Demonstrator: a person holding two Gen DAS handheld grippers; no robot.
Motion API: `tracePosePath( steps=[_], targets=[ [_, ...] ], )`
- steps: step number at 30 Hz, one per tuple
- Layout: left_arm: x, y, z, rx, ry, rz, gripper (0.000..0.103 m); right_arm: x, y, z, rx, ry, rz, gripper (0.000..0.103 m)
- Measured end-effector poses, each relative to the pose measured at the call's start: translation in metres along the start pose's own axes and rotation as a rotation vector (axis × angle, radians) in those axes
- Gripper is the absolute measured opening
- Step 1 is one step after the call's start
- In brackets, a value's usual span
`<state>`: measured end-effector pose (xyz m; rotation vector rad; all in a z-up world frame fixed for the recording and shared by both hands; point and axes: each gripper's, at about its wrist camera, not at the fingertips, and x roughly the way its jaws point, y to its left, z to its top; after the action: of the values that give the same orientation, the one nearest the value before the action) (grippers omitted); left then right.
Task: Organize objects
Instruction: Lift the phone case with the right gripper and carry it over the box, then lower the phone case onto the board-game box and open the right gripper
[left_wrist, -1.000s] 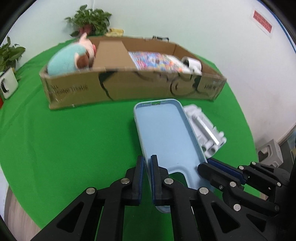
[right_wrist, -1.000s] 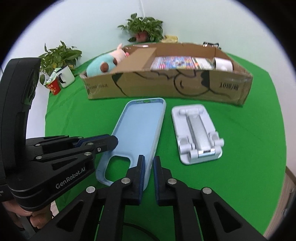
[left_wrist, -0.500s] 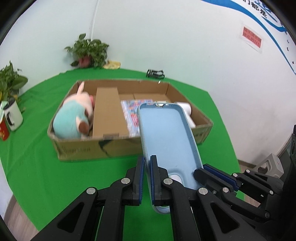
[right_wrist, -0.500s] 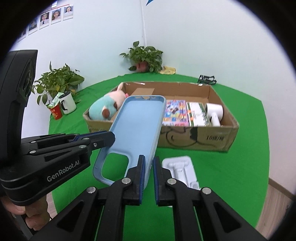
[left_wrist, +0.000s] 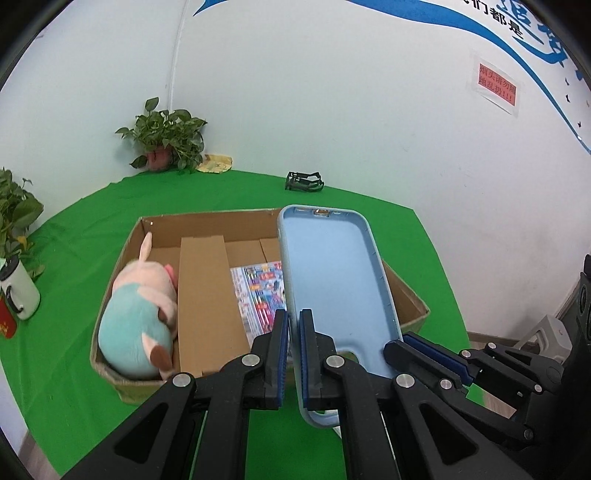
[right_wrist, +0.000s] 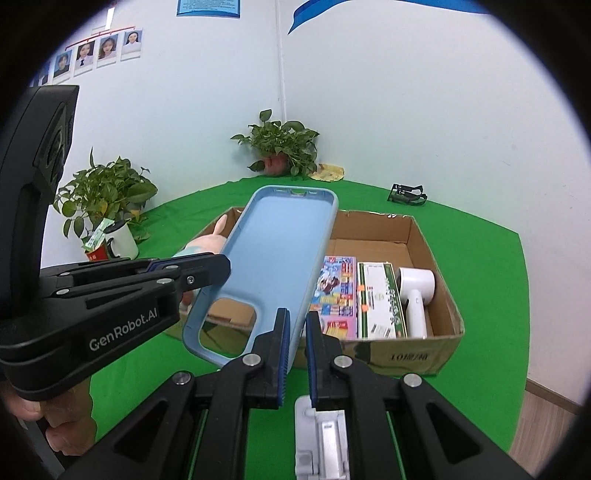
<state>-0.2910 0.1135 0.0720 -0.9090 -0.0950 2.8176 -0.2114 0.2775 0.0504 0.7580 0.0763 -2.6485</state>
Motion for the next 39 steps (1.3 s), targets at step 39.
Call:
tracePosePath(
  steps=[39],
  targets=[
    [0.196,0.071,0.025,-0.122,0.373,0.028,0.009,0.184,-0.050,0.015,0.129,0.410,0.103,0.006]
  ],
)
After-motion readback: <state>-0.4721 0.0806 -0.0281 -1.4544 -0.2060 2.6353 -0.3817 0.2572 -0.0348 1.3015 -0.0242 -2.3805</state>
